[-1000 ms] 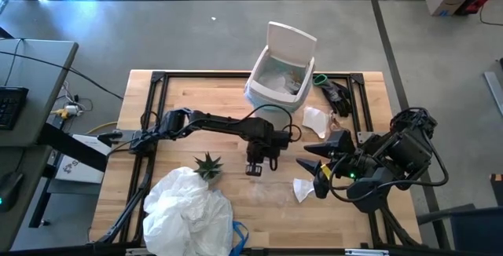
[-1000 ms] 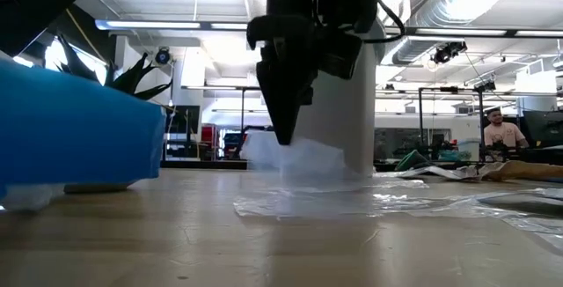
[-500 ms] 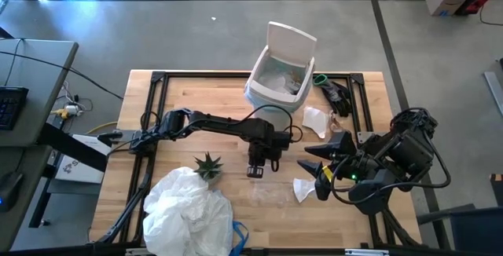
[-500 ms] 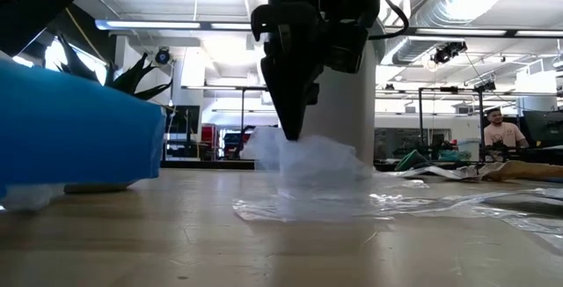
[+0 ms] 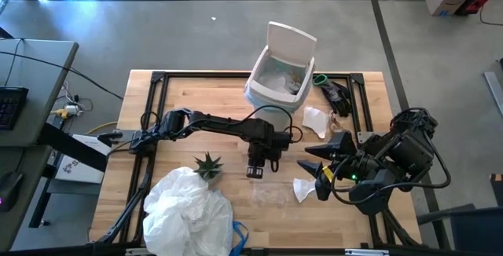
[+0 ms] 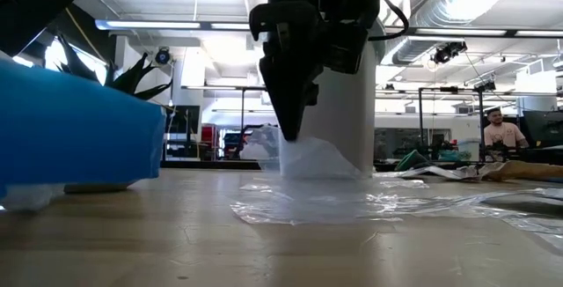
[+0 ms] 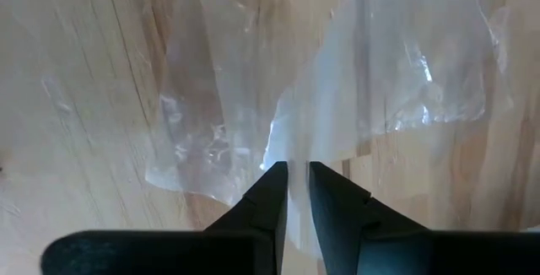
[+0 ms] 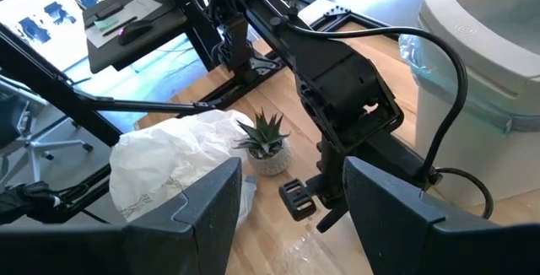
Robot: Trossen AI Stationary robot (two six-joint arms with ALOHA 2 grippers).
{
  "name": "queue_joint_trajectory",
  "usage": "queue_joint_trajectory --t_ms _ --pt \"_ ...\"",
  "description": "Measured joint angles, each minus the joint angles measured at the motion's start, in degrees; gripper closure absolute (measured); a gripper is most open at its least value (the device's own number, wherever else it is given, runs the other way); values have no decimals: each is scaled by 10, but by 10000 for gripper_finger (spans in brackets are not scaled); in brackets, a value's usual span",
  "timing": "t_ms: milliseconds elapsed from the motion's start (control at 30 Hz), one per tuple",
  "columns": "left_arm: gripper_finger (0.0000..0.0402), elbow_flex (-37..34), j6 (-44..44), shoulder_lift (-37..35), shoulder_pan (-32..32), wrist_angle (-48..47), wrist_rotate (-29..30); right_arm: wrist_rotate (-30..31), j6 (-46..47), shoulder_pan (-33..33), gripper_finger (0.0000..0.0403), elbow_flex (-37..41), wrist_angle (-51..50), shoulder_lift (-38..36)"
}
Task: Place trash/remove bag and relplace
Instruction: Put the transparent plastic into the trash bin
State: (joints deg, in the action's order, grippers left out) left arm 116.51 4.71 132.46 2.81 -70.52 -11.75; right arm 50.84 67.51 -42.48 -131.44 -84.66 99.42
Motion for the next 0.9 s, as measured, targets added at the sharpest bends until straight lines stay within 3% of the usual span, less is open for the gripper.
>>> queue_joint_trajectory --t_ms 200,667,900 --pt "398 0 9 0 0 3 8 0 0 0 208 0 0 0" --pt "401 1 19 -32 -3 -14 18 -2 0 0 208 0 -2 0" --pt "401 1 19 -68 -5 -13 35 -75 61 1 208 9 -51 8"
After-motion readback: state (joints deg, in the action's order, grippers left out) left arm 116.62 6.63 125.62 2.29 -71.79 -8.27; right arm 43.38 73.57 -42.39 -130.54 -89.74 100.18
